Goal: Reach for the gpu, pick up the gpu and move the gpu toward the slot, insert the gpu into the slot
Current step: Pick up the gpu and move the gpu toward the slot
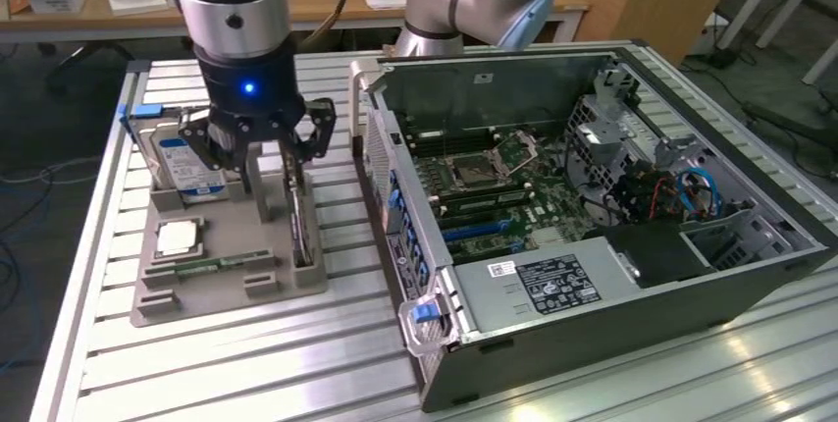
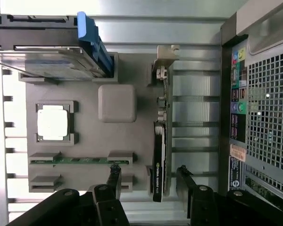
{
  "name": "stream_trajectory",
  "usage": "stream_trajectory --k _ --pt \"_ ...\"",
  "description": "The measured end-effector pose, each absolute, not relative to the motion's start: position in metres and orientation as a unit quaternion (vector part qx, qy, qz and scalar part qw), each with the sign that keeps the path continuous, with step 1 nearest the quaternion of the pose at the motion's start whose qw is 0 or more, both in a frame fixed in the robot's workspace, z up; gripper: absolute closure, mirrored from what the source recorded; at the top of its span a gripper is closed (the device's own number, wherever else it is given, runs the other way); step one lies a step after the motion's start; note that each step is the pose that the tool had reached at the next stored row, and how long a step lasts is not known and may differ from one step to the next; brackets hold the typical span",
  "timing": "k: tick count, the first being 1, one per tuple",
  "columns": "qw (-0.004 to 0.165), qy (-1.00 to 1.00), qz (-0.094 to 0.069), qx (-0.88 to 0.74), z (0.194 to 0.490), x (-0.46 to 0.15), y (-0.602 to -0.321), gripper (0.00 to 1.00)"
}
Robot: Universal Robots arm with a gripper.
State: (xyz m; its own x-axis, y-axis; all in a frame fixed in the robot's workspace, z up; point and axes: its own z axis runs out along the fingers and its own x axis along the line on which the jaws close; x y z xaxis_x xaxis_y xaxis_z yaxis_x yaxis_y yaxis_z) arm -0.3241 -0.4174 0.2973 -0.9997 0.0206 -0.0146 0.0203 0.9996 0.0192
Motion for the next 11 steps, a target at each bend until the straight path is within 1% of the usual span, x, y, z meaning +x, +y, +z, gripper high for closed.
stream_trajectory --k 11 --pt "0.010 1.000 0.010 0.010 0.277 -0.310 -0.418 0.41"
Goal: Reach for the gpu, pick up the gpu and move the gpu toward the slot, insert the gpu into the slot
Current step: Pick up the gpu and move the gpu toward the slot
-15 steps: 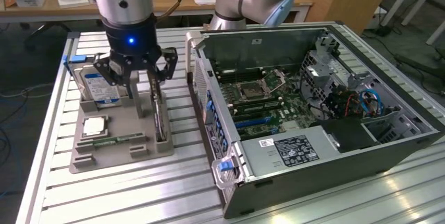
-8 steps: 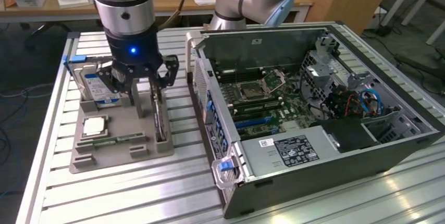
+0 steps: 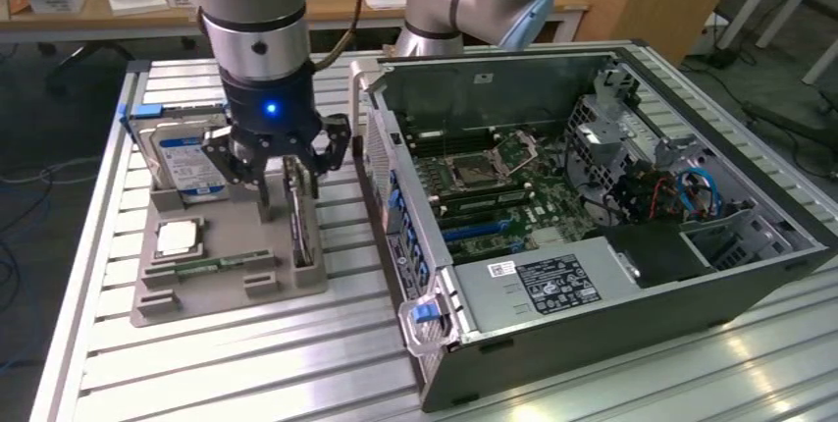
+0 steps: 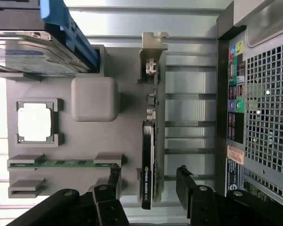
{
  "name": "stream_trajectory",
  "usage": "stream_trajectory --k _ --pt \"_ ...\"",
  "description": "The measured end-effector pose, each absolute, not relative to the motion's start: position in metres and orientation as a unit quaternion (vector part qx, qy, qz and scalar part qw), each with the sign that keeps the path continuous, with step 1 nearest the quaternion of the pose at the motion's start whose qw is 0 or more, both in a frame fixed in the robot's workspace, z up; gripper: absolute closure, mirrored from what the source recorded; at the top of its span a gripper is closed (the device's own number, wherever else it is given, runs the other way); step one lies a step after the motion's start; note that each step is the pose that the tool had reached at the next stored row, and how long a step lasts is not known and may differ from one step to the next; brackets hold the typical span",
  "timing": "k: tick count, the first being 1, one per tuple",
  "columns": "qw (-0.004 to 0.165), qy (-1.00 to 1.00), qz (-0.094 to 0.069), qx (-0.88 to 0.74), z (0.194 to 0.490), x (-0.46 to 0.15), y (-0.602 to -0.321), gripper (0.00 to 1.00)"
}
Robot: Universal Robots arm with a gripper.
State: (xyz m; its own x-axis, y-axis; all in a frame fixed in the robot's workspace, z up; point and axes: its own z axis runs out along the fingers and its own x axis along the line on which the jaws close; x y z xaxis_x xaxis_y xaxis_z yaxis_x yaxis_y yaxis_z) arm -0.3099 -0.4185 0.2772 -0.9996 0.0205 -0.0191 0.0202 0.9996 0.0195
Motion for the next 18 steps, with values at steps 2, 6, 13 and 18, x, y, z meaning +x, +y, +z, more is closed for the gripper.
stream_trajectory --k 2,6,13,18 --pt "0.010 1.000 0.010 0.010 0.274 -0.310 -0.418 0.41" --pt "0.010 1.000 0.010 0.012 0.265 -0.310 -0.418 0.41" --pt "0.010 0.999 0.009 0.036 0.252 -0.309 -0.418 0.41" --pt "0.010 0.999 0.010 0.039 0.245 -0.309 -0.418 0.41"
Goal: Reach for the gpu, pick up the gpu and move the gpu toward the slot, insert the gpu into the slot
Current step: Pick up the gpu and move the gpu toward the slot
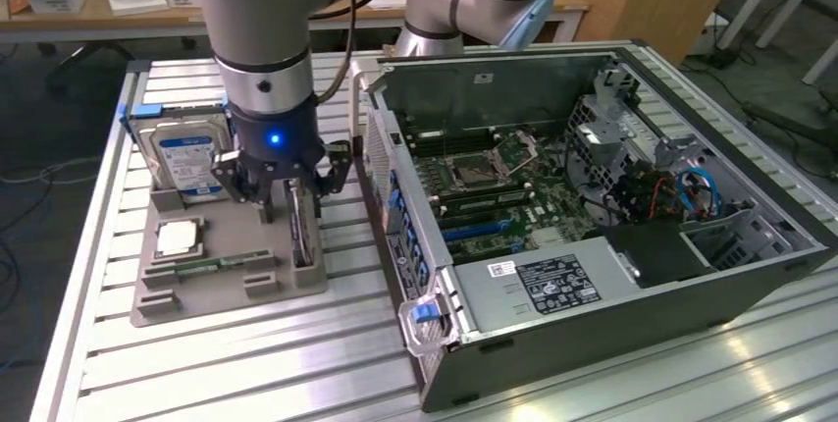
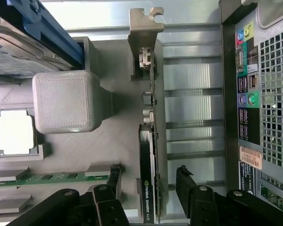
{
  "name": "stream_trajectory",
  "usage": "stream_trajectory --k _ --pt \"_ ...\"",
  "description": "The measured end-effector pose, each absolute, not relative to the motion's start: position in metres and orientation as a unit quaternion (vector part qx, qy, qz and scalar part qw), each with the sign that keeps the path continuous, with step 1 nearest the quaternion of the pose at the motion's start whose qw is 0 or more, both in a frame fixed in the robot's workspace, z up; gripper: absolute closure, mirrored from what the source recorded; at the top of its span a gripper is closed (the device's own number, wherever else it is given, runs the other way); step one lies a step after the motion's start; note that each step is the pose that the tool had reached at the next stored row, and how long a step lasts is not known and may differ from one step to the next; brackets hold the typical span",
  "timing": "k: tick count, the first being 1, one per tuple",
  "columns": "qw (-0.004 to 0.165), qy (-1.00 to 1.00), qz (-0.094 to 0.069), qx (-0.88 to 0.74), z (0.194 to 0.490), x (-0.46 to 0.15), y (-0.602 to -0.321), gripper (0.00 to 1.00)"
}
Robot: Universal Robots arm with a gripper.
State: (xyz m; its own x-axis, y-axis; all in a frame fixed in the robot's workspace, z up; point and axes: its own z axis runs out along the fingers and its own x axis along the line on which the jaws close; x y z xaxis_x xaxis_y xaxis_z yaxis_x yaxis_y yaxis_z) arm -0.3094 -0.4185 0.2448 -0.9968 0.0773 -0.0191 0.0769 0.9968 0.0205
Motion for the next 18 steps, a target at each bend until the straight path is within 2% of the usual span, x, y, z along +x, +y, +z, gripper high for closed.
stream_trajectory --k 18 --pt "0.010 0.999 0.010 0.039 0.232 -0.309 -0.402 0.41"
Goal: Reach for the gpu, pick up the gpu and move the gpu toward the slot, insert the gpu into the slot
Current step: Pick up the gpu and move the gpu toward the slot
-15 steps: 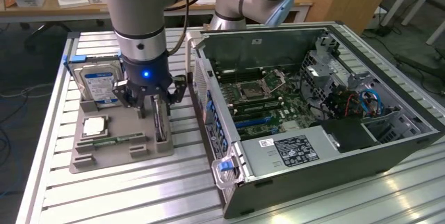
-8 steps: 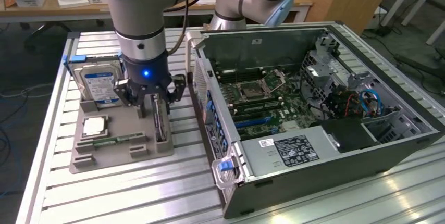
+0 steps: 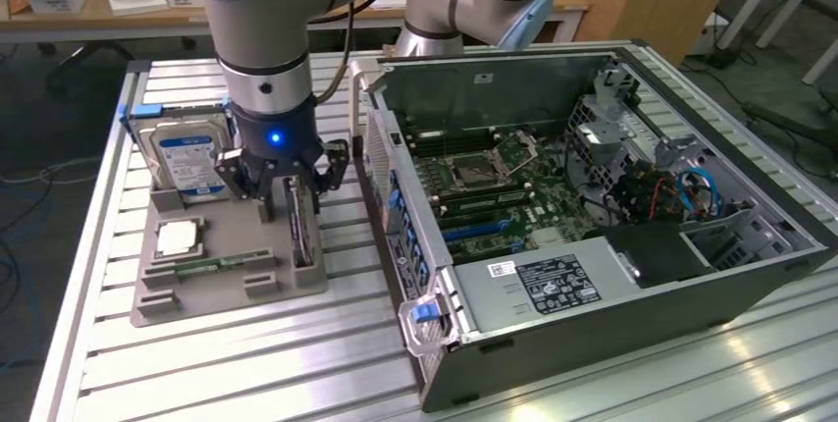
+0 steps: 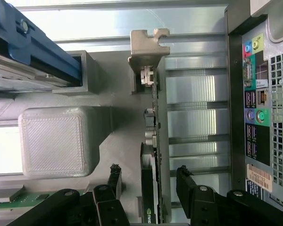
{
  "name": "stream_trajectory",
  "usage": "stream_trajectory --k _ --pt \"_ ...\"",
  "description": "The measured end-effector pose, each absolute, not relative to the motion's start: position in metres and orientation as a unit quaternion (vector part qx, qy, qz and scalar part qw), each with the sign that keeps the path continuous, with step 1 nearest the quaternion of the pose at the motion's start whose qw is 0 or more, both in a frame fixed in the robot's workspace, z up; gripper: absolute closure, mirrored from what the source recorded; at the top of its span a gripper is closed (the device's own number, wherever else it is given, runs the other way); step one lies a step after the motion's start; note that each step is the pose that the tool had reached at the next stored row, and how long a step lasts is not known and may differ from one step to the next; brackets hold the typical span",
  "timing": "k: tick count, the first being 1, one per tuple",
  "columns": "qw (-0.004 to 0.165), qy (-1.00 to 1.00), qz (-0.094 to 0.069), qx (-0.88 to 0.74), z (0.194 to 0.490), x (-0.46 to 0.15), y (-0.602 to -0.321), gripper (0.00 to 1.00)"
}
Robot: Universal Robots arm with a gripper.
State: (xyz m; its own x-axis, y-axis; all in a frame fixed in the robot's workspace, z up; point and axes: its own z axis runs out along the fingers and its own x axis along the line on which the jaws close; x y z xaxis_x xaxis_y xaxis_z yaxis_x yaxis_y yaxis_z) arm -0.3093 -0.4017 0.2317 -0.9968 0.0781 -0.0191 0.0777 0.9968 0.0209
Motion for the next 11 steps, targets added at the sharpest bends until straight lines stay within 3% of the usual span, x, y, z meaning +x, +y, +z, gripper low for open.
stream_trajectory --k 6,10,11 --pt "0.010 0.999 0.010 0.039 0.2317 -0.3093 -0.4017 0.43" --pt "0.010 0.999 0.010 0.039 0.2317 -0.3093 -0.4017 0.61" --pt "0.010 0.999 0.010 0.039 0.2317 -0.3093 -0.4017 0.61"
